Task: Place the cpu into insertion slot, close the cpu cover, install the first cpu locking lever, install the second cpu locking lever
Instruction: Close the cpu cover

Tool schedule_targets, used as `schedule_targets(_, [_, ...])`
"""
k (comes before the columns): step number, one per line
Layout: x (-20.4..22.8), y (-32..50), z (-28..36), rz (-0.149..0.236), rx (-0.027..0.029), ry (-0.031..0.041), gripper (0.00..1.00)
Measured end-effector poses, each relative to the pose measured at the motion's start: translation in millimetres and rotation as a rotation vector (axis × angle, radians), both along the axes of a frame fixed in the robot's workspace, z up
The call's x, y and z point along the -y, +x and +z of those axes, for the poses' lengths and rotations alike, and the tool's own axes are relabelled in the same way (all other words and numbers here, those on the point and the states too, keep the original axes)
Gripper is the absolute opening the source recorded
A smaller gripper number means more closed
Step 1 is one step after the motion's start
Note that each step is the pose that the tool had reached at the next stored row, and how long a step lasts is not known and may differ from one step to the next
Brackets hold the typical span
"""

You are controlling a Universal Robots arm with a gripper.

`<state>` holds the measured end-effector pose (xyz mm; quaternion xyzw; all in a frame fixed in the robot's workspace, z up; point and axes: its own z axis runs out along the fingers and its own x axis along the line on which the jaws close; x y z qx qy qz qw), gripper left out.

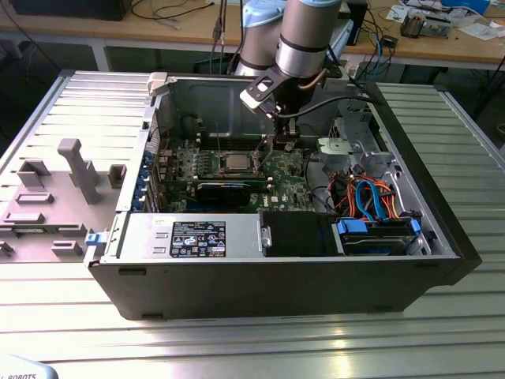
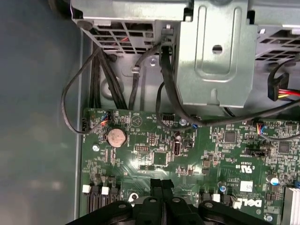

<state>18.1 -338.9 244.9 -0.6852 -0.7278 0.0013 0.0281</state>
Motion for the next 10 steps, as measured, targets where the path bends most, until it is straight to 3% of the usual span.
schedule_targets(10, [0.0,-11.0,-0.1,0.0,0.0001,0.0002,0.11])
